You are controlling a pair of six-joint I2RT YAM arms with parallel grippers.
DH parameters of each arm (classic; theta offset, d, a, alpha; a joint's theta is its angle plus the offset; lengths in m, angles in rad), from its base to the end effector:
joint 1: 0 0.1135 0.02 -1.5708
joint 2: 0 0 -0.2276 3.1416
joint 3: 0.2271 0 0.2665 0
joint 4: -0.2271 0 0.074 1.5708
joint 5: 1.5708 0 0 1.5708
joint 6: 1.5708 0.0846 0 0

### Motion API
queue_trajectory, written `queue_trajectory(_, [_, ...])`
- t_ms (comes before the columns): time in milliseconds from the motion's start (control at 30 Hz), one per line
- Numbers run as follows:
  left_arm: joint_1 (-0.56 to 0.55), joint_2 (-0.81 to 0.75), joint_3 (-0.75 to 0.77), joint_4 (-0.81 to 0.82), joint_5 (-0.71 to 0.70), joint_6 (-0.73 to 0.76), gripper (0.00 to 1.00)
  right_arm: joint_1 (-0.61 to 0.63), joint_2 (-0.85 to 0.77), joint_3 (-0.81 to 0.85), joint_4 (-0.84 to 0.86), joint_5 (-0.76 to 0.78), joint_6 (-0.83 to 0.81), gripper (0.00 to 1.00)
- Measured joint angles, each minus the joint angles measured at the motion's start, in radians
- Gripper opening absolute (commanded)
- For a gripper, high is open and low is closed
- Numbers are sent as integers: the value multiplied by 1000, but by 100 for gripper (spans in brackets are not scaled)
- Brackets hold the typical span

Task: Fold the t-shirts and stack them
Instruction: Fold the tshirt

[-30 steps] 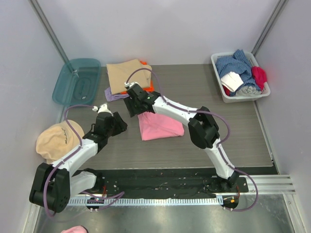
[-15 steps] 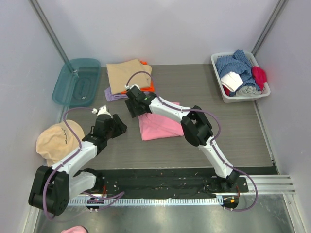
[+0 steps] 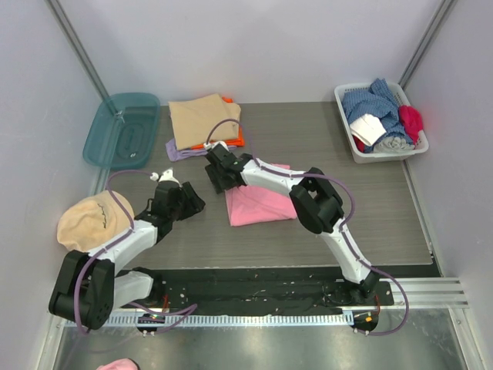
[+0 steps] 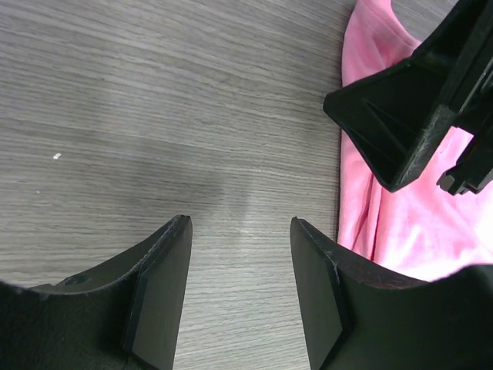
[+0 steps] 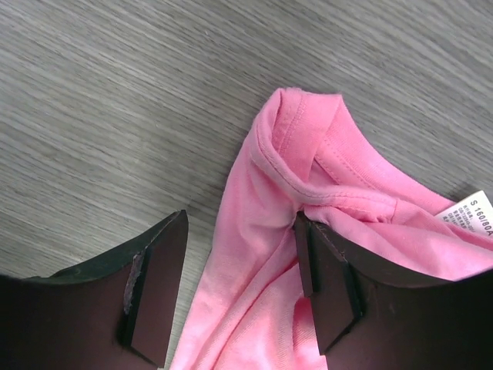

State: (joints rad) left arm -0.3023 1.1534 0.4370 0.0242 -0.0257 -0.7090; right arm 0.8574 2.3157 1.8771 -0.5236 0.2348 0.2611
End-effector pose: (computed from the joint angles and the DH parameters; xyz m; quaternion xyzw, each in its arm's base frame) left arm 0.2728 -0.0828 0.0951 -0.1881 0.8852 -0.1958 0.3777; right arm 0.3579 0.3835 0.0967 -0.2448 0.9160 0.0631 0.3115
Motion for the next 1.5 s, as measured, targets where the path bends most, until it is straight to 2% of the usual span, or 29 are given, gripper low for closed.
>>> queue_trajectory(233, [0,20,0,57,53,1,58,-15,-61,-17,-6,-21,11,67])
queue_trajectory(467, [0,84,0,151,144,-1,58,-50,-324,-47,13,-23,27,70])
queue_trajectory(600, [0,133,2,209,192,-8,58,-86,-494,-135,47,9,37,70])
queue_trajectory(733, [-6,230,23,298,248,-26,58,-150,-611,-341,69,48,61,70])
queue_trajectory(967, [-23,397,83,469,333,-72,59,-259,-627,-662,53,74,96,69])
queue_trajectory(1167, [-30,488,129,568,379,-97,59,-264,-627,-698,68,92,108,69])
queue_trajectory(1500, [-37,540,141,599,403,-98,59,-272,-626,-737,89,212,114,69])
